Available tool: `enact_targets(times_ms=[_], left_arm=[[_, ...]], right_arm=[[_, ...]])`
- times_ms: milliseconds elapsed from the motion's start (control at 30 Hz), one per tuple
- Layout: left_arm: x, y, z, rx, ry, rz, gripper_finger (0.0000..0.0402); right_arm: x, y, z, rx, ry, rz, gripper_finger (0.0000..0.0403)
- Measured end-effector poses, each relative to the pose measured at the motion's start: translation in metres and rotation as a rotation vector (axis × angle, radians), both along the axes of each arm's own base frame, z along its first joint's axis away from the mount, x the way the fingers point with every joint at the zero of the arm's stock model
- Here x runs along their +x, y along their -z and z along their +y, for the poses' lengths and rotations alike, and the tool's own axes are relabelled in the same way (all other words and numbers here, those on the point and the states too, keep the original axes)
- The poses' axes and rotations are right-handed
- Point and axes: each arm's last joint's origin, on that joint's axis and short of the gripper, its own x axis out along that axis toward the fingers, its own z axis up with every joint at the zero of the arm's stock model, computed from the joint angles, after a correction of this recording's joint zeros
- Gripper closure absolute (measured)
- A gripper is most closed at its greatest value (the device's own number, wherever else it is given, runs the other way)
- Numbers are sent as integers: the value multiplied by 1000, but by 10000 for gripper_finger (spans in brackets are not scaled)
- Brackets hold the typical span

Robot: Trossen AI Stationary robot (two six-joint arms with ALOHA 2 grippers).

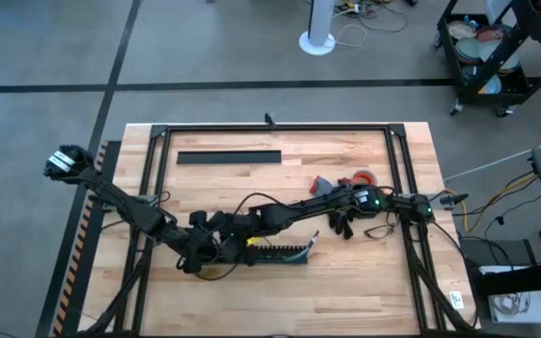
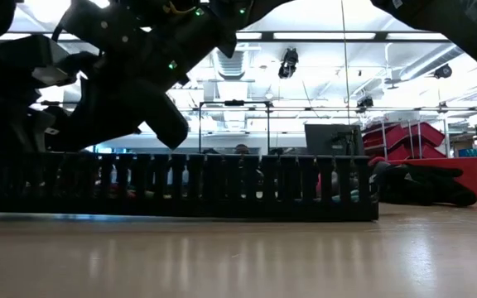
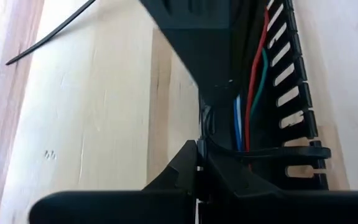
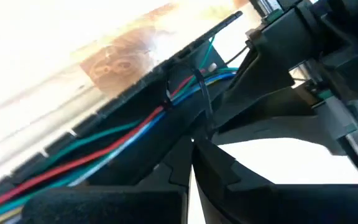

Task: Ziptie cables
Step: Put the colored zip-tied cables into the black cable duct

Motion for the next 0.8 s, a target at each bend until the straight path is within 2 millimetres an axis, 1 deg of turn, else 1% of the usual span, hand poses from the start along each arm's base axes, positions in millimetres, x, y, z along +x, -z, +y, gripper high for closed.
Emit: enact_targets(times_ms=[167,333,433,533,600,733,800], left_arm=[[0,0,1,18,-2,2,401],[0,0,1,33,-10,-8,401],[0,0,1,47,-3,-12,401],[0,0,1,61,11,-14,401],[0,0,1,68,13,-16,401],[0,0,2,92,23,-25,401],[1,-1,1,106,32,-34,401]], right_arm=[[-2,0,-5,74,99,52,403],[-2,-17,-7,125,158,101,403],[-1,-29,-10,210,171,129,403],[-1,-33,-15,286,210,152,403],[-1,-38,-21,367,240,190,403],[2,-54,-39,601,316,261,403],[2,-54,-52,700,374,317,403]])
